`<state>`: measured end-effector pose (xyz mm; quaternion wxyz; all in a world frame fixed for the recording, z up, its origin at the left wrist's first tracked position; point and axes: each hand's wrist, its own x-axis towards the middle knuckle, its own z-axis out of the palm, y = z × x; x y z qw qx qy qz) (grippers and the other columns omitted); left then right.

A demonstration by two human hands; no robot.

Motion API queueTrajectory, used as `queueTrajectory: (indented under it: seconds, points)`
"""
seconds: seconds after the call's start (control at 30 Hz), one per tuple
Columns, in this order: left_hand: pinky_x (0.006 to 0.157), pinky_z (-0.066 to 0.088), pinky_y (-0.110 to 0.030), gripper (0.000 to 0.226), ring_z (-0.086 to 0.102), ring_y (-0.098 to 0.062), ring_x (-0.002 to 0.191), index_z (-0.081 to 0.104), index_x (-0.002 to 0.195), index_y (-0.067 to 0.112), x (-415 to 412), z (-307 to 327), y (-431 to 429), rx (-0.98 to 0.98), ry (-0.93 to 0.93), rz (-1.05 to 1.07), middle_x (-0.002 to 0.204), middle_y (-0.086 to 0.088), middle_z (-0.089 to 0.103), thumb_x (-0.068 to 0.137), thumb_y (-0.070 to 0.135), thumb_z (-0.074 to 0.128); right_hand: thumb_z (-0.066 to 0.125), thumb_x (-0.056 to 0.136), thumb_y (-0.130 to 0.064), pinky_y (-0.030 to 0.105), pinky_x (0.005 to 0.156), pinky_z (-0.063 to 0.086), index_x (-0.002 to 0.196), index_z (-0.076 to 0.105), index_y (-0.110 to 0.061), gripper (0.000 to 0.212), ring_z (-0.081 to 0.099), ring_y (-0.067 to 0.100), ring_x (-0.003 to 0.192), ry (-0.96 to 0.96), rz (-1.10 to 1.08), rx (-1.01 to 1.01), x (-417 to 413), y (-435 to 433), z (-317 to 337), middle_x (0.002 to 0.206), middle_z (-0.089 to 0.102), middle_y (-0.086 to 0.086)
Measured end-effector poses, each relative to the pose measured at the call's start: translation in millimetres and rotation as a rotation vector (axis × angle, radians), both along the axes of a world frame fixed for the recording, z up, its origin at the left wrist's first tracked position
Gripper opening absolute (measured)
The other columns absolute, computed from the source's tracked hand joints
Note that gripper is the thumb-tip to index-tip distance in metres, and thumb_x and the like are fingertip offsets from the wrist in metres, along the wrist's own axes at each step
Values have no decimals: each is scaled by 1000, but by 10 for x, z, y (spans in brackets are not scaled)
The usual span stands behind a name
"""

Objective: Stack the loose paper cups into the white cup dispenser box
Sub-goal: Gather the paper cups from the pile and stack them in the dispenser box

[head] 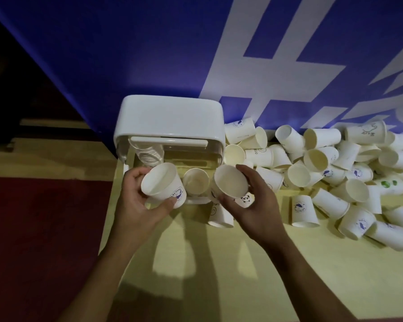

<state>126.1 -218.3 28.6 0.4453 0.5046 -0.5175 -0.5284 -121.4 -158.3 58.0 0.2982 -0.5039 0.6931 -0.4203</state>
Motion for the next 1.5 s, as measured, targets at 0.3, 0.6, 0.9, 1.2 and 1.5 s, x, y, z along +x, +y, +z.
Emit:
queueTrajectory:
  seconds: [0.3,0.6,0.9,1.2,1.5]
  points:
    - [99,54,-38,81,58,-16,130,55,140,35,114,-14,37,-87,-232,-17,139,13,61,71,28,97,91,76,-38,10,93,44,138,55,-23,73,53,-11,113,123,60,-80,320,-332,-417,125,56,-28]
    - [101,54,-38,79,58,-15,129,55,140,31,220,-90,66,-70,-293,3,138,13,60,73,23,94,89,76,-40,26,93,51,135,57,-21,69,59,9,114,217,101,-28,397,-483,-734,126,63,-12]
    - [99,55,-37,79,58,-12,128,54,141,36,156,-78,3,-54,-284,-16,138,16,60,73,27,94,67,82,-66,50,108,44,140,58,-15,78,53,22,133,387,93,92,449,-504,-966,140,61,1]
    - [99,43,-11,80,49,1,130,50,148,35,-279,-19,-185,-130,-420,-136,145,16,55,78,31,90,68,95,-46,16,106,43,146,56,-25,56,53,-3,132,-125,27,-4,456,-318,-429,140,61,-15]
    - [100,54,-40,78,57,-16,127,43,146,40,-576,-177,-321,-72,-513,-258,142,11,59,82,24,84,83,87,-33,21,101,48,139,54,-31,59,59,3,124,-76,108,-39,339,-419,-376,131,62,-23]
